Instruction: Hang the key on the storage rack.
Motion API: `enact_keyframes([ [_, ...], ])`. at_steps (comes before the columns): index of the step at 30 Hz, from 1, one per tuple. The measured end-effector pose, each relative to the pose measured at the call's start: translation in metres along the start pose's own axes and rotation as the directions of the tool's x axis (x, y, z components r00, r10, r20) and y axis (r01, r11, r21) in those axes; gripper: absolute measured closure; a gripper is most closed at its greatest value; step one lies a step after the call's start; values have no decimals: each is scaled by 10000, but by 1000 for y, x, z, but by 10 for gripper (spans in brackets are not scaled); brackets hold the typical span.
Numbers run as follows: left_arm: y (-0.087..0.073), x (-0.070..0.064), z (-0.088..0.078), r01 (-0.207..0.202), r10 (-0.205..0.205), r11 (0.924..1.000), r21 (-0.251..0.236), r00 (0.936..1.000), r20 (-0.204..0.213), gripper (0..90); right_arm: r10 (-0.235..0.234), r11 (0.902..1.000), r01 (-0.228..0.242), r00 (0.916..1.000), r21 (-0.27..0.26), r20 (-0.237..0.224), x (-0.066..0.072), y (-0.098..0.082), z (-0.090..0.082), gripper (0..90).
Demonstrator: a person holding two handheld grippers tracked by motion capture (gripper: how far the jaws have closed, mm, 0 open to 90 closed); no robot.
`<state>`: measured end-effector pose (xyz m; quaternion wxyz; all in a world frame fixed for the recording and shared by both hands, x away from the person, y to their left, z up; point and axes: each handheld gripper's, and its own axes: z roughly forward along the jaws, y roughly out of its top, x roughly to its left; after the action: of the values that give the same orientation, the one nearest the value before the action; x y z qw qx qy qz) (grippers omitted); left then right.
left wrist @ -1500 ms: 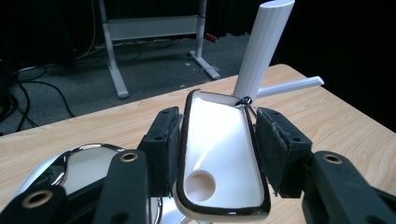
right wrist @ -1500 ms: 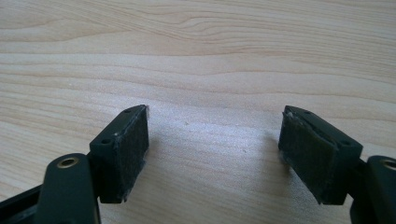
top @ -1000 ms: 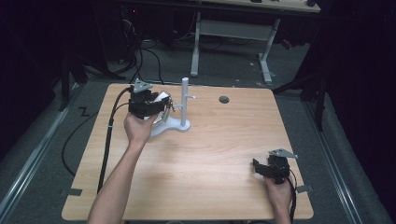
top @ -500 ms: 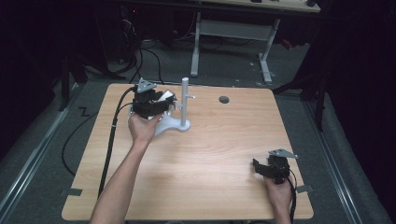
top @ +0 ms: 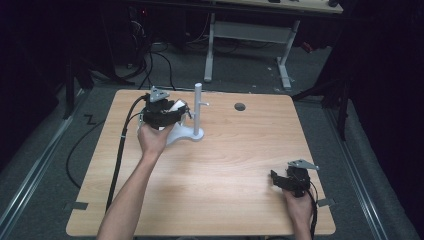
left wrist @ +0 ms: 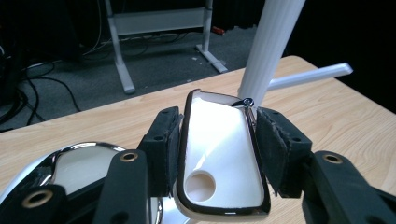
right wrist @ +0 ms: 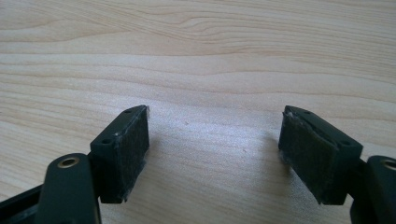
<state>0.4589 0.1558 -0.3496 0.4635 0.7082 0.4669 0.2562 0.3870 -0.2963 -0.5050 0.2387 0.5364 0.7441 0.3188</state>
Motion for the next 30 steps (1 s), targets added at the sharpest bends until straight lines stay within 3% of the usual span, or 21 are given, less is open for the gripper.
enact_keyframes([
  [11, -10, 6, 0, 85, -84, 9999, 85, 9998, -178, 516, -3, 10000, 3, 10000, 0, -2, 0, 0, 0, 245],
  [17, -17, 5, 1, -398, 415, 9986, 361, 9980, -477, 515, 6, 10000, -6, 10000, 2, 2, 0, 0, 0, 245],
  [30, -28, 2, 7, -522, 559, 9965, 657, 9968, -568, 514, 6, 10000, -6, 10000, 4, 5, 0, 0, 0, 245],
])
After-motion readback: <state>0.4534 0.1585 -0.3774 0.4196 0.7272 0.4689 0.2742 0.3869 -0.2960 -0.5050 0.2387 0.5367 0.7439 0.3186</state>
